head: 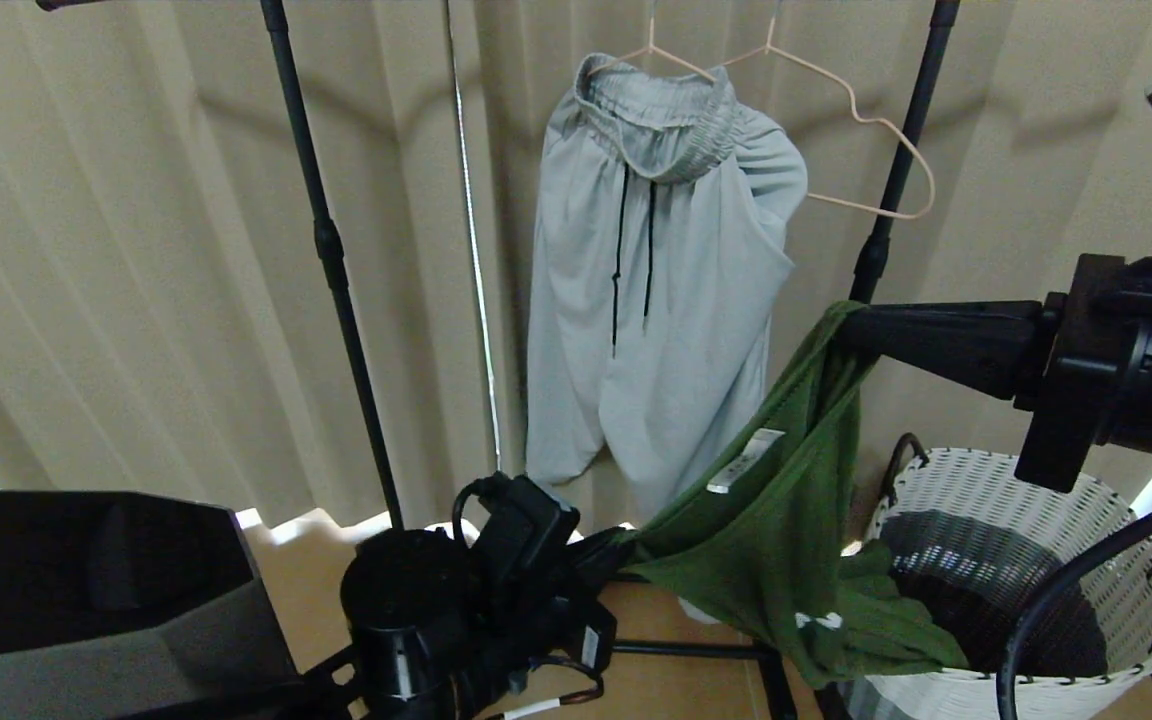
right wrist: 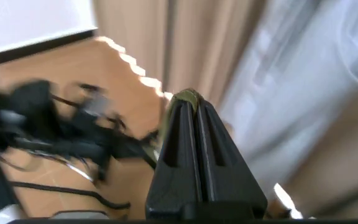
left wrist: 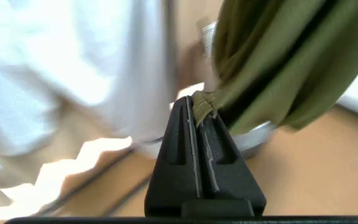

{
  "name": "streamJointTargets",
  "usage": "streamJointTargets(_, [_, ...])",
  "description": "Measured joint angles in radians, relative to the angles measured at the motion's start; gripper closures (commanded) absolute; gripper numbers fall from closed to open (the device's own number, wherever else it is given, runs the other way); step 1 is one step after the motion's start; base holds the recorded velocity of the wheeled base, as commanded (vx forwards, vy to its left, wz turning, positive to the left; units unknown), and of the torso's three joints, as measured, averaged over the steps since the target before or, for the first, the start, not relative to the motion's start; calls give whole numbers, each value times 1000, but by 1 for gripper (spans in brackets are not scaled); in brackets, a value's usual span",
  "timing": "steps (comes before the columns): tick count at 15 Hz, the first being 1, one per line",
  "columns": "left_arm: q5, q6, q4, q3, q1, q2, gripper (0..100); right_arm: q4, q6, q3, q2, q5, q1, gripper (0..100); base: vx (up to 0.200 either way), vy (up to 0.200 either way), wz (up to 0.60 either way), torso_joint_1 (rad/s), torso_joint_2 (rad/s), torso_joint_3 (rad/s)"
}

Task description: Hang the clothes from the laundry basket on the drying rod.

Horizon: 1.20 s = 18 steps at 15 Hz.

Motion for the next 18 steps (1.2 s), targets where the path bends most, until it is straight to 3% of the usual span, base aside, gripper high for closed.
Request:
streamJointTargets(2, [0, 13, 3, 18, 33, -49, 100, -5, 0, 21, 1, -1, -21, 100, 0, 0, 0, 0, 0, 0])
streamJointTargets(3, [0, 15, 63, 13, 49, -100, 100, -34, 0, 26, 2, -2, -27, 100, 0, 0, 0, 0, 0, 0])
streamJointTargets(5, [0, 17, 274, -46, 79, -231, 100, -84, -2, 30, 3, -4, -40, 100, 0, 0, 0, 0, 0, 0])
streamJointTargets(7, [0, 20, 518, -185, 107, -369, 100, -125, -4, 29, 2, -8, -64, 100, 0, 0, 0, 0, 0, 0])
streamJointTargets(11, [0, 34, 875, -460, 150, -553, 100, -191, -6, 24, 4, -5, -167, 100, 0, 0, 0, 0, 0, 0])
streamJointTargets(14, [54, 36, 950, -553, 145, -622, 100, -292, -1, 24, 18, 1, -199, 100, 0, 0, 0, 0, 0, 0])
streamJointTargets(18, [91, 36, 951, -547, 136, -657, 100, -315, 5, 30, 37, 2, -205, 100, 0, 0, 0, 0, 0, 0])
